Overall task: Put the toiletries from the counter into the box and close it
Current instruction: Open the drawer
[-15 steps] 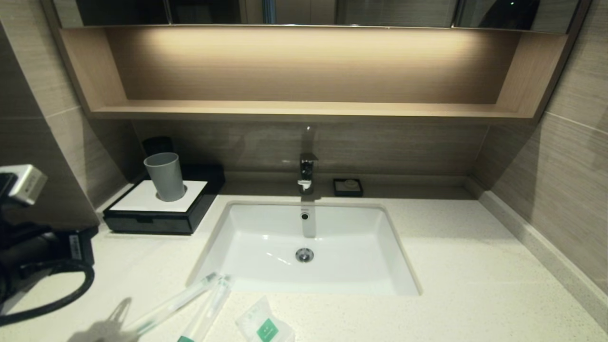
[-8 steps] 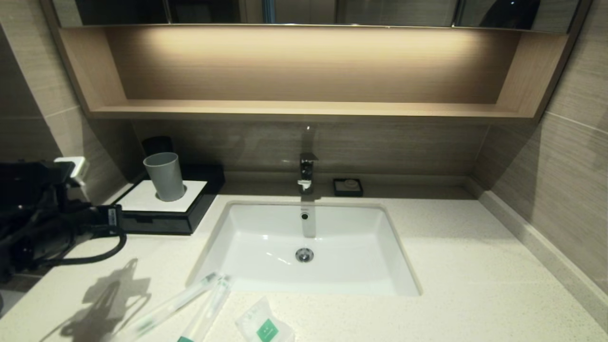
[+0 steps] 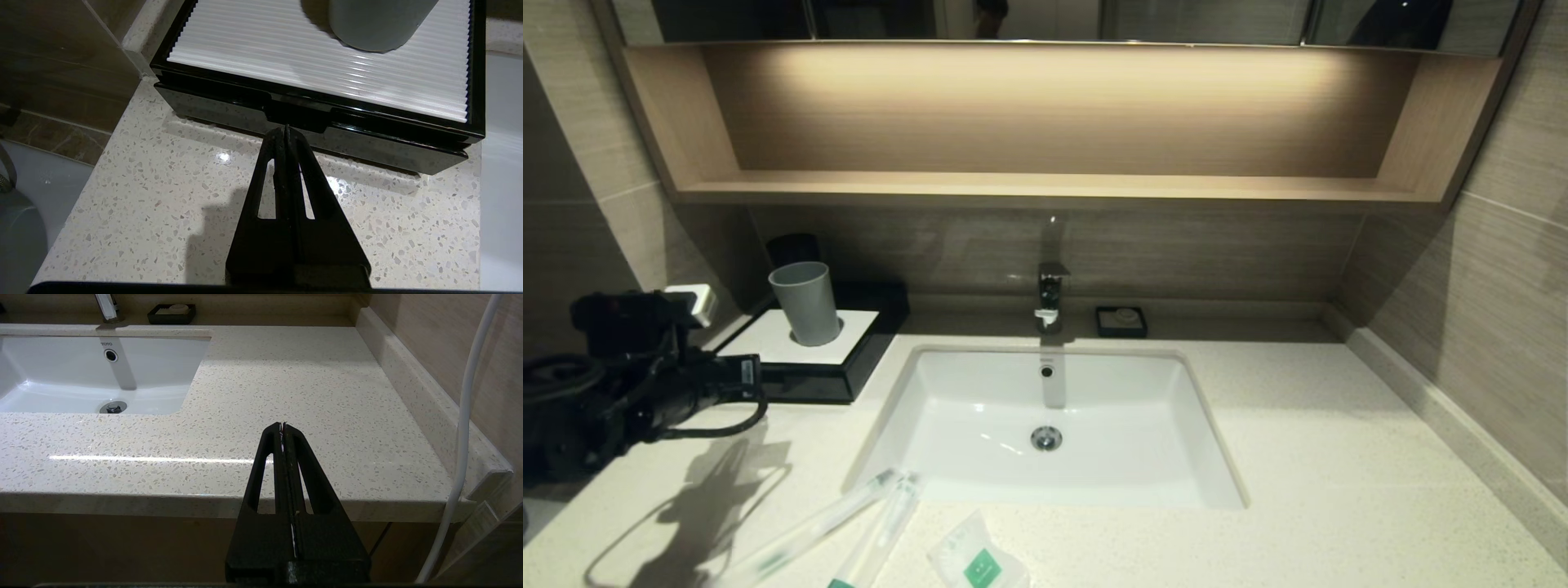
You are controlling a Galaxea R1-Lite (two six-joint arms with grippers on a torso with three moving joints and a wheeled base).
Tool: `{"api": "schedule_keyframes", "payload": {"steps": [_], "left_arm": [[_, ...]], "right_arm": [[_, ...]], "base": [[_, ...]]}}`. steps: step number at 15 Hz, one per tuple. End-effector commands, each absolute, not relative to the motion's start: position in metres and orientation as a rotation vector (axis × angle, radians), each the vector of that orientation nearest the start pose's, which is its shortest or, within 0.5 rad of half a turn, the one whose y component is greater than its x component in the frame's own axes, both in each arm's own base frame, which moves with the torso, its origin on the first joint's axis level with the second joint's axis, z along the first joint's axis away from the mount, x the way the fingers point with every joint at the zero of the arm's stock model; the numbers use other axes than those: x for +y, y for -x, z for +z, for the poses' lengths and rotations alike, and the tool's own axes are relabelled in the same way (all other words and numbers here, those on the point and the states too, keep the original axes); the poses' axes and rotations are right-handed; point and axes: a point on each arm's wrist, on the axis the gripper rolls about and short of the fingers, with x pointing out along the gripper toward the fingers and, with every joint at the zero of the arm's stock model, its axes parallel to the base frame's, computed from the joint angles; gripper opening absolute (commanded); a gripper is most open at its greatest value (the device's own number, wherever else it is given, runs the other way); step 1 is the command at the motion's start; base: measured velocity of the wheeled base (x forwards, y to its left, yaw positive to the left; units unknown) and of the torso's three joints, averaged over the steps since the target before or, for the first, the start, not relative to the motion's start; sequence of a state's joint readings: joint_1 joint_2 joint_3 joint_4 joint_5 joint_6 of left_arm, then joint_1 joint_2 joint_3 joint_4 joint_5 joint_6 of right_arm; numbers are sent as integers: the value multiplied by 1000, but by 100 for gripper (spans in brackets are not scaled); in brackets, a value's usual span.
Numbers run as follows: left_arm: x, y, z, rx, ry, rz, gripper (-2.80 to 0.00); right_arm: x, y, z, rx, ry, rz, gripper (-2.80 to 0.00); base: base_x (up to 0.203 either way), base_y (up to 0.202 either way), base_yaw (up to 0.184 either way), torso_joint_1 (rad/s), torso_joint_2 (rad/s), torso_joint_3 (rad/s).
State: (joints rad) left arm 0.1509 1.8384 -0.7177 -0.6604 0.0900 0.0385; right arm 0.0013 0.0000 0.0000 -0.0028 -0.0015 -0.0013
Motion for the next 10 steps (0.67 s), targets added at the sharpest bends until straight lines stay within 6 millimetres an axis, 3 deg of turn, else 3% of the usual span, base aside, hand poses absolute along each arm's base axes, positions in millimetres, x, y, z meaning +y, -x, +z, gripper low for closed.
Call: {"api": "schedule_keyframes", "payload": {"steps": [1,10], "left_arm": [[51,-319,110,486,-23,228,-280],[51,-326,100,516,-24,225,-280]], "right_arm": [[0,23,76,-5,2,0,-280],[0,23,75,-3,2,0,-280]], "base": [[0,0,0,0,0,0],[0,0,0,0,0,0]]}}
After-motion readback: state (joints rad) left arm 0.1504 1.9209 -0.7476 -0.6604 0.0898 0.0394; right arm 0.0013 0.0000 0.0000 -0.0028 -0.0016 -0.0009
